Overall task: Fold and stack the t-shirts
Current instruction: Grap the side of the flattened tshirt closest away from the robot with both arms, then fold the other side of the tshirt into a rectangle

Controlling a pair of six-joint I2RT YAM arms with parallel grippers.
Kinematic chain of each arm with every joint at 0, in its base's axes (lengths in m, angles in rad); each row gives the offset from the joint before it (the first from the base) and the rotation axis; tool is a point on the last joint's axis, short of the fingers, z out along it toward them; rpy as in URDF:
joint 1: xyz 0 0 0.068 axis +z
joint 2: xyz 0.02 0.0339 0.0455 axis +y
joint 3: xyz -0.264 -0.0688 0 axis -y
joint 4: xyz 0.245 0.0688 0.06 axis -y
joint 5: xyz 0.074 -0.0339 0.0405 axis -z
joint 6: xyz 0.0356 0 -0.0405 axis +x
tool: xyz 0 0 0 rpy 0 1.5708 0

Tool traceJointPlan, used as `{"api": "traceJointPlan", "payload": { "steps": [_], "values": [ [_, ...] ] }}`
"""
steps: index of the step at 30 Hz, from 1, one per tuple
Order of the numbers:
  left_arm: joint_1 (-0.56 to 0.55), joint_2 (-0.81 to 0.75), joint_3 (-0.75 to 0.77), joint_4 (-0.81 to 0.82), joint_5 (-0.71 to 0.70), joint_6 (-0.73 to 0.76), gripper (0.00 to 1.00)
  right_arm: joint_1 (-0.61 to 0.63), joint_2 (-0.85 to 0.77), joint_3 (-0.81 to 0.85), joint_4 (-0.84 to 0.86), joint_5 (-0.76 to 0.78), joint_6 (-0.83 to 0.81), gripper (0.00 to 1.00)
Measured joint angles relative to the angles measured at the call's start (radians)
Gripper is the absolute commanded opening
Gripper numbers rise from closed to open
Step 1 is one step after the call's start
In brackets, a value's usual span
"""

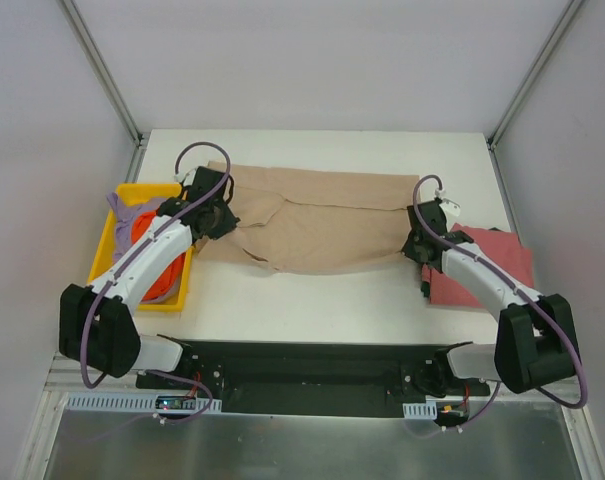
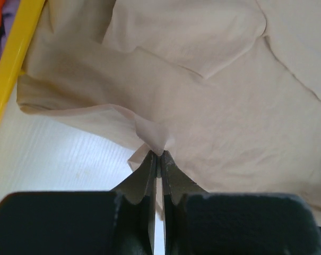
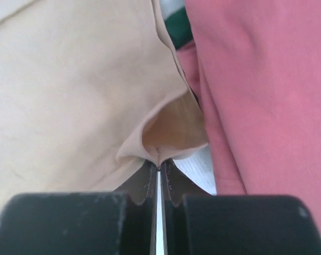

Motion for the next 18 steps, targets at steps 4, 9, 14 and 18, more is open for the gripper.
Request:
{"api": "traceJointPlan", "payload": {
  "steps": [4,9,14,18],
  "values": [
    [0.034,0.066,0.044,0.030,0.009,0.020,0.00,-0.022,0.061,0.064,0.004,-0.034,-0.025,0.00],
    [0.051,0.156,0.106,0.030,0.027,0.032,0.00,-0.058,0.123,0.133,0.000,-0.078,-0.052,0.00],
    [0.071,0.255,0.215,0.035,0.053,0.045,0.00,-0.091,0.191,0.222,0.001,-0.105,-0.072,0.00],
    [0.118,0.335,0.310,0.038,0.068,0.048,0.00,-0.113,0.257,0.290,0.003,-0.126,-0.086,0.00]
  ]
}}
